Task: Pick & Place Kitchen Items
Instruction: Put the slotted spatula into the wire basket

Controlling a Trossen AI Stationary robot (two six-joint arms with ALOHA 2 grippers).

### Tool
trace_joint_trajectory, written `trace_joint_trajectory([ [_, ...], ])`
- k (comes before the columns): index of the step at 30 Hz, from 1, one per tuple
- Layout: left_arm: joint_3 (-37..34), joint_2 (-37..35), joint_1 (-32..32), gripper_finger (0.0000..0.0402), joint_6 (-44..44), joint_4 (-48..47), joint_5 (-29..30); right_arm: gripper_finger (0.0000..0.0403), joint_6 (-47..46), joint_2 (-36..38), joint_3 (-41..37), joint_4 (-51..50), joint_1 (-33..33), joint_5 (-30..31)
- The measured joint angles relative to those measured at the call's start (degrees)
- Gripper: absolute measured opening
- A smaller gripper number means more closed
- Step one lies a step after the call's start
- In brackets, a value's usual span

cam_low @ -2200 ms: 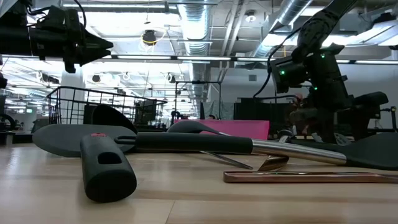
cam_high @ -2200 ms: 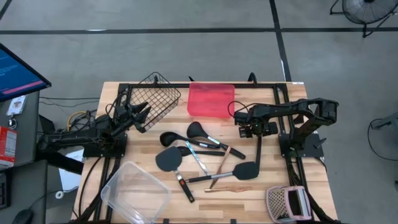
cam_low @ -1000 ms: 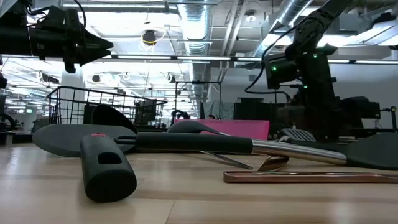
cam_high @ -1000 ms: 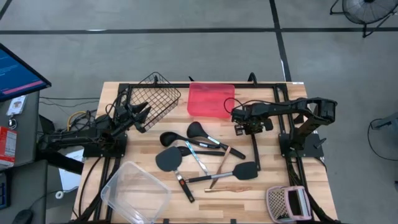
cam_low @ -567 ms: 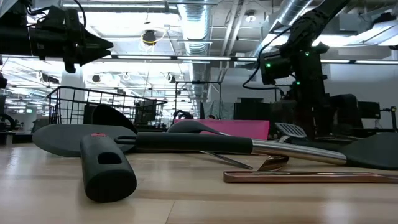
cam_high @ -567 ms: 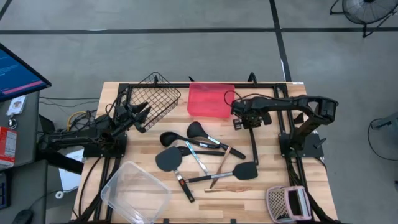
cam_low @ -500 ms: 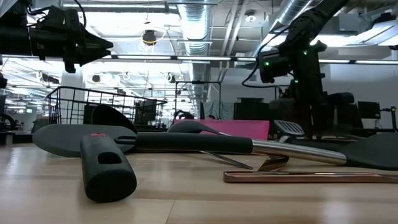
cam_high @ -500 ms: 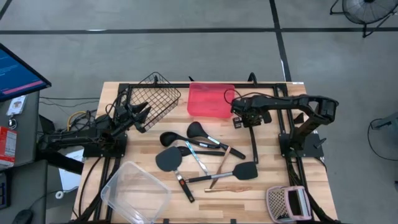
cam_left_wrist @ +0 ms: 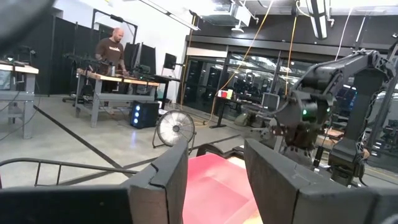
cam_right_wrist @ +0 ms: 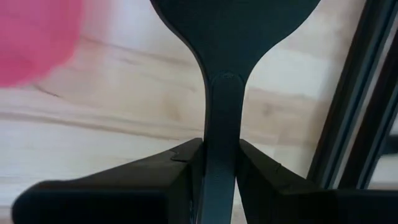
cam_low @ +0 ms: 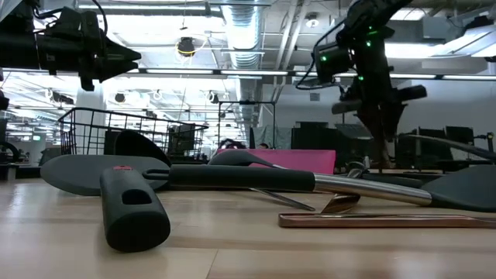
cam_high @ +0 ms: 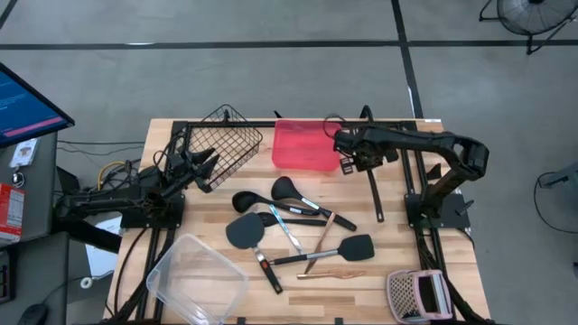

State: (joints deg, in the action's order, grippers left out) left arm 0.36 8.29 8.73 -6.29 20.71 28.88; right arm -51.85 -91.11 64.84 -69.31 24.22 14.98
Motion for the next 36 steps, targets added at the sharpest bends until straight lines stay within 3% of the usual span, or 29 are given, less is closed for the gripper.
trace_joint_trajectory([
  [15, 0.0, 0.0, 0.0, 0.014, 0.0, 0.2, 0.0, 0.0076, 30.7, -1.2, 16.2, 12.7, 5.7, 1.3],
  [23, 0.0, 0.0, 0.0, 0.014, 0.0, 0.3, 0.0, 0.0076, 43.1, -9.3, 26.5, 12.0, 5.4, -4.3],
  [36, 0.0, 0.0, 0.0, 0.014, 0.0, 0.4, 0.0, 0.0076, 52.9, -23.6, 53.8, 9.8, 2.6, -7.7],
])
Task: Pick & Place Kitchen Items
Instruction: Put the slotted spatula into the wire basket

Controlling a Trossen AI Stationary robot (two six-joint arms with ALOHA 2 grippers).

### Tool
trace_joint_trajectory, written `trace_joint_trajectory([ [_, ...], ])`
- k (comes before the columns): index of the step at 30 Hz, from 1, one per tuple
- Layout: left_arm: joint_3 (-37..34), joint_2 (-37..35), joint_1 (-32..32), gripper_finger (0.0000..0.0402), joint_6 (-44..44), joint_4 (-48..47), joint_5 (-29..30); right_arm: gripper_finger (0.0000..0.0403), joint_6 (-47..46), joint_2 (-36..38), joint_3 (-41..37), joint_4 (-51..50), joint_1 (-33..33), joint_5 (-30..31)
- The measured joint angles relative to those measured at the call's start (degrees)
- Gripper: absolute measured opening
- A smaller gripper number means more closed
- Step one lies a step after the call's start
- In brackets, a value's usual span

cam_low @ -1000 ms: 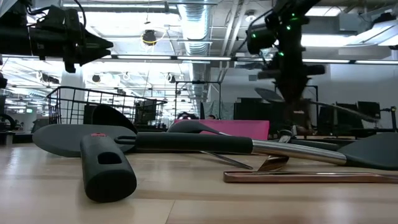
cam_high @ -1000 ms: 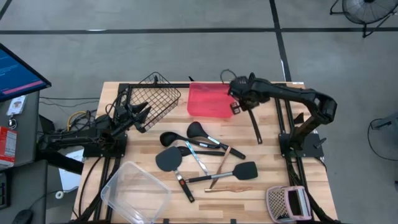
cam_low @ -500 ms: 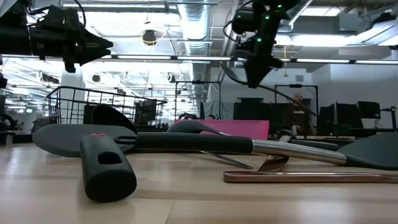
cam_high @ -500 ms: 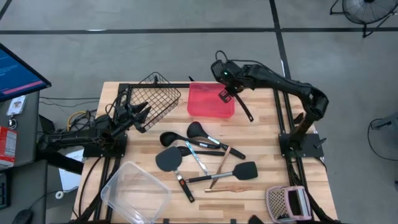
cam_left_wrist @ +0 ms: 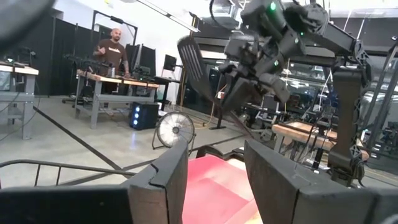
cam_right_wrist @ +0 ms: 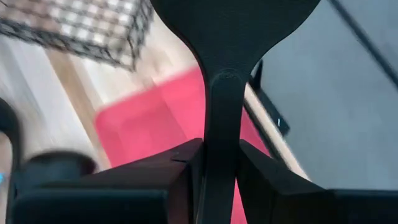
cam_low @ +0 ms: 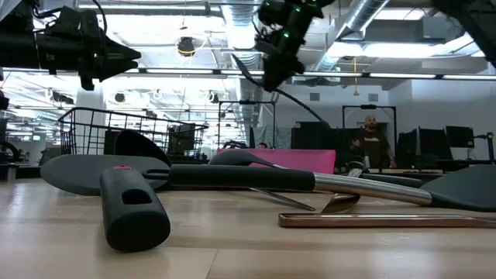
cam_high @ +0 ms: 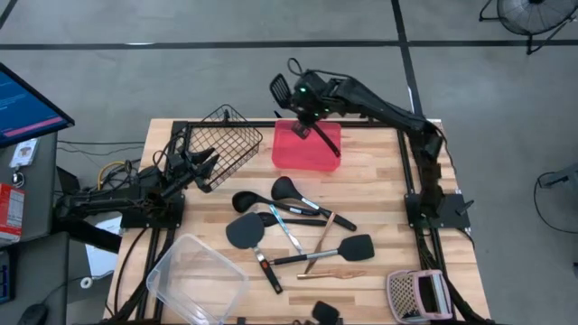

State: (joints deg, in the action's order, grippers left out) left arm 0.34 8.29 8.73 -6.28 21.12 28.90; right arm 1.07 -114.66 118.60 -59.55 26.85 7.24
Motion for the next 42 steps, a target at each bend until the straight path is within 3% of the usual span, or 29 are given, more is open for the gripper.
trace_joint_trajectory([
  [7, 0.0, 0.0, 0.0, 0.014, -1.9, 0.1, 0.0, 0.0076, 2.6, -5.4, 8.8, 0.2, -2.9, -0.2],
  [12, 0.0, 0.0, 0.0, 0.0148, -6.2, 0.3, 0.0, 0.0076, 3.7, -5.8, 11.2, 5.7, -5.2, -0.3],
  [24, 0.0, 1.2, 0.0, 0.0248, -8.5, 0.7, -2.4, 0.0076, 2.0, -5.8, 15.9, 15.4, -9.6, -9.7],
  [33, 5.3, 14.1, 0.0, 0.0263, -5.9, 1.9, -3.0, 0.0076, 1.9, -5.8, 15.9, 26.8, -12.9, -10.9],
  [42, 13.2, 29.2, 0.0, 0.0276, 1.0, 7.5, -6.4, 0.0076, 1.9, -5.8, 15.9, 29.7, -14.1, -10.9],
])
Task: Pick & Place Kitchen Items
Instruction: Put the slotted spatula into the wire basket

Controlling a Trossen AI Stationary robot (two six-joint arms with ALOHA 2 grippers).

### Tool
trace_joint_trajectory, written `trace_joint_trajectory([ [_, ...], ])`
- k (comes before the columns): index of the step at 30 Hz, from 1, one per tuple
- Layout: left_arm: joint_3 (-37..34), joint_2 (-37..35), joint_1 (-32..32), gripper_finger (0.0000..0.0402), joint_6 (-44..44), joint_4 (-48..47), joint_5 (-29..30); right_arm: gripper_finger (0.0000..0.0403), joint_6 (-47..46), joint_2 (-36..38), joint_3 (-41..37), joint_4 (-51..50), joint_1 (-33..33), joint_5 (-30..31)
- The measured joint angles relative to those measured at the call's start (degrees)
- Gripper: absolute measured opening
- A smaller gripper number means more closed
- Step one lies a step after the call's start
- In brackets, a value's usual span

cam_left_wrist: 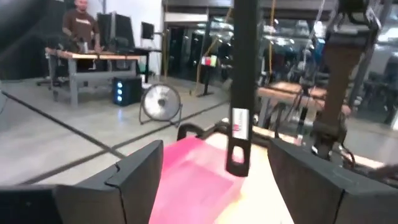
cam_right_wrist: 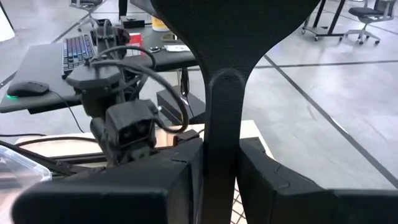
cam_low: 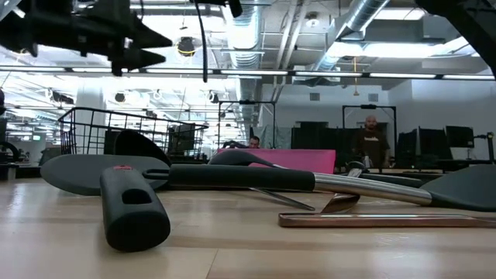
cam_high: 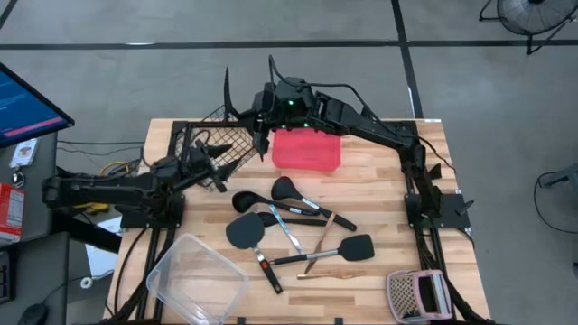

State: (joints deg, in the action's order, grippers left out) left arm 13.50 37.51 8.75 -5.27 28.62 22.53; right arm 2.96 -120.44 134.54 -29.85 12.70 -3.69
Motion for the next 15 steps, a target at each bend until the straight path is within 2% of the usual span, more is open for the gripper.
trace_joint_trajectory([
  [5, 1.7, 5.3, 0.0, 0.0284, 2.7, 7.7, -0.4, 0.0076, 0.0, 0.0, 0.0, 0.5, -0.6, 0.0],
  [15, 8.7, 14.1, 0.9, 0.0285, 8.0, 9.0, -0.5, 0.0076, 0.0, 0.0, 0.0, 3.0, -1.1, -1.0],
])
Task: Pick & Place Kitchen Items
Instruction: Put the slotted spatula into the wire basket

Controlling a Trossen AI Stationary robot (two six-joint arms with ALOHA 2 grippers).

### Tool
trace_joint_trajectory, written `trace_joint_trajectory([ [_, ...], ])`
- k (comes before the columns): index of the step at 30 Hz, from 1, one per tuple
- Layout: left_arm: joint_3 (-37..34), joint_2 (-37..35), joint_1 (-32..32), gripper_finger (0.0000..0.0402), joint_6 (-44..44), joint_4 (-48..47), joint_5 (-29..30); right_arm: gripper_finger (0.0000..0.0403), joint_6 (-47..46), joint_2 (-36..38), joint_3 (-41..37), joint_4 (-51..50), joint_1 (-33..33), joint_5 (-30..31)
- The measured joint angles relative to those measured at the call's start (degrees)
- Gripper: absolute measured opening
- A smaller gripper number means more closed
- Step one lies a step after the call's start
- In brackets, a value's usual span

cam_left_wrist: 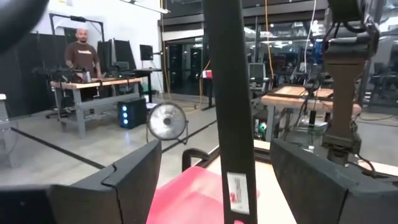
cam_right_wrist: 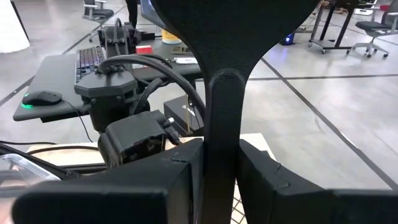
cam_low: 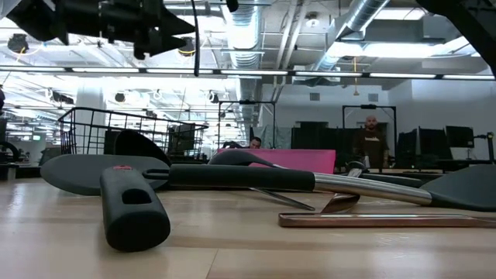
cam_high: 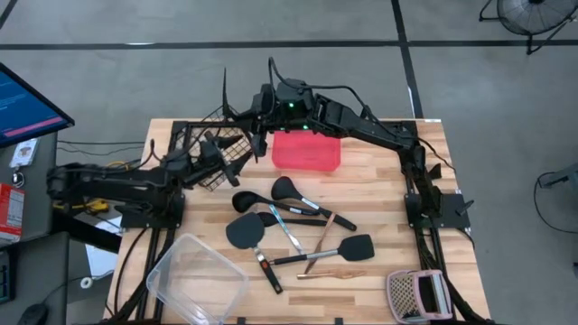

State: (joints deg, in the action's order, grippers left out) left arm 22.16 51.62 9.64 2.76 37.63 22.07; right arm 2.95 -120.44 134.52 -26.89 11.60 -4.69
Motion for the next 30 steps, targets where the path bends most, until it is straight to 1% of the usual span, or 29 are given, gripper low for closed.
trace_joint_trajectory([
  [4, 2.4, 2.8, 0.9, 0.0285, 0.0, 0.0, -3.6, 0.0076, 0.0, 0.0, 0.0, 0.0, 0.0, 0.0],
  [10, 3.6, 5.9, 2.4, 0.0283, -0.3, 0.1, -3.3, 0.0076, 0.0, 0.0, 0.0, 0.0, 0.0, 0.0],
  [13, 3.6, 6.5, 3.0, 0.0266, -1.9, 0.1, -3.2, 0.0076, 0.0, 0.0, 0.0, 0.0, 0.0, 0.0],
  [15, 3.6, 6.5, 3.1, 0.0242, -2.0, 0.2, -3.2, 0.0076, 0.1, 0.0, 0.0, 0.0, 0.0, 0.0],
  [17, 3.6, 6.1, 3.1, 0.0208, -2.0, 0.2, -3.2, 0.0076, 0.1, 0.0, 0.0, -0.1, 0.0, 0.0],
  [25, 3.6, 5.7, 3.0, 0.0042, -2.0, 0.7, -4.6, 0.0076, 0.2, 0.0, 0.0, 0.0, 0.2, 0.6],
  [26, 3.6, 5.7, 3.0, 0.0035, -1.9, 0.6, -4.6, 0.0076, 0.2, 0.0, 0.0, 0.0, 0.2, 0.8],
  [30, 3.6, 5.8, 3.1, 0.0033, -1.7, 0.7, -5.0, 0.0078, 0.0, 0.0, 0.0, 0.0, 0.2, 0.8],
])
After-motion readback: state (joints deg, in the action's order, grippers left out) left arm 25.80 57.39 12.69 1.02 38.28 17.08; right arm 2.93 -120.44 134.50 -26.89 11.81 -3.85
